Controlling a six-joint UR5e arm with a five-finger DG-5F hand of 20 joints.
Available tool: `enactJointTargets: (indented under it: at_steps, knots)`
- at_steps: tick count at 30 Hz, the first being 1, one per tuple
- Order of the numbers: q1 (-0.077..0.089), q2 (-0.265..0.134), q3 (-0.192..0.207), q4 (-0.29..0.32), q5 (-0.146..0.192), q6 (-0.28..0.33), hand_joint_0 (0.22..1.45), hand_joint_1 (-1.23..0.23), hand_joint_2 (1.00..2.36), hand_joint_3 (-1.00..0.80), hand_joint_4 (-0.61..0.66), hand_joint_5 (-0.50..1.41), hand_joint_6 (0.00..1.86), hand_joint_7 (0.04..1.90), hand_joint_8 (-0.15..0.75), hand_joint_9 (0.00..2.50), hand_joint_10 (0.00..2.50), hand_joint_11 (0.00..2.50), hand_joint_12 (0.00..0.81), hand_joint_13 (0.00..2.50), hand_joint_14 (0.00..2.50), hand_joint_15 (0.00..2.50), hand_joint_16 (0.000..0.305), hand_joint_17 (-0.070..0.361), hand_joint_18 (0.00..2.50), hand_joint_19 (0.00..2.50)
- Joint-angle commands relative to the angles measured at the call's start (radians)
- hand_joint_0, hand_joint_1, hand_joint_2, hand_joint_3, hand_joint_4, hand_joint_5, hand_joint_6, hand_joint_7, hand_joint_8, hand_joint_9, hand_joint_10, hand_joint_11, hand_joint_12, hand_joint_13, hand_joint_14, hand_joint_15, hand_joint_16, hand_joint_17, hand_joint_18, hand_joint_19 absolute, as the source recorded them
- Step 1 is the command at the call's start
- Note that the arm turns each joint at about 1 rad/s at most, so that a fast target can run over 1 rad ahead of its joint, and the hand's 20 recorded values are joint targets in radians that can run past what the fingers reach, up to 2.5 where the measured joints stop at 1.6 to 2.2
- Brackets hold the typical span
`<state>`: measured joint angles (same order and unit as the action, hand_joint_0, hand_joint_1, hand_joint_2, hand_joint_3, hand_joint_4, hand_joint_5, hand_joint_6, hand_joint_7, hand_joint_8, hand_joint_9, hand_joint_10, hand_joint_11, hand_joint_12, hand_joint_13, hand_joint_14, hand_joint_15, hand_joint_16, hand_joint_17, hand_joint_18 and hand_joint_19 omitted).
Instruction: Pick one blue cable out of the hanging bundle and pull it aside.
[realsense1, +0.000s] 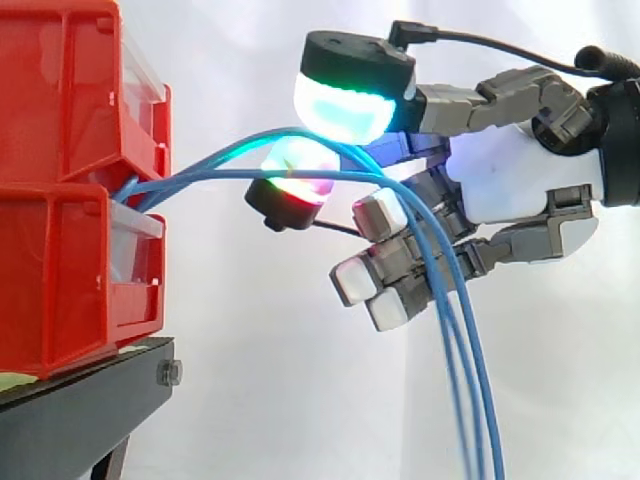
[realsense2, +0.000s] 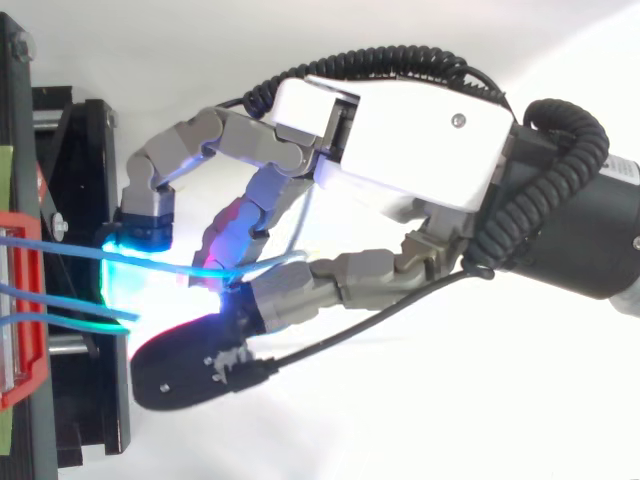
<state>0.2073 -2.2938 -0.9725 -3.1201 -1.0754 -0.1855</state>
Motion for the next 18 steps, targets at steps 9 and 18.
enactJointTargets:
  at_steps: [9, 18]
  knots:
    - [0.000, -0.001, -0.002, -0.002, 0.000, 0.001, 0.56, -0.81, 1.00, -0.50, -0.03, -0.09, 0.93, 0.89, 0.257, 1.28, 0.02, 0.76, 0.319, 0.97, 0.02, 0.57, 0.047, 0.106, 0.83, 0.52]
    - [0.000, -0.001, -0.002, -0.003, 0.005, 0.003, 0.47, -0.54, 1.00, -0.50, 0.04, -0.09, 0.87, 0.88, 0.296, 1.32, 0.02, 0.73, 0.367, 1.01, 0.02, 0.56, 0.056, 0.126, 0.90, 0.53]
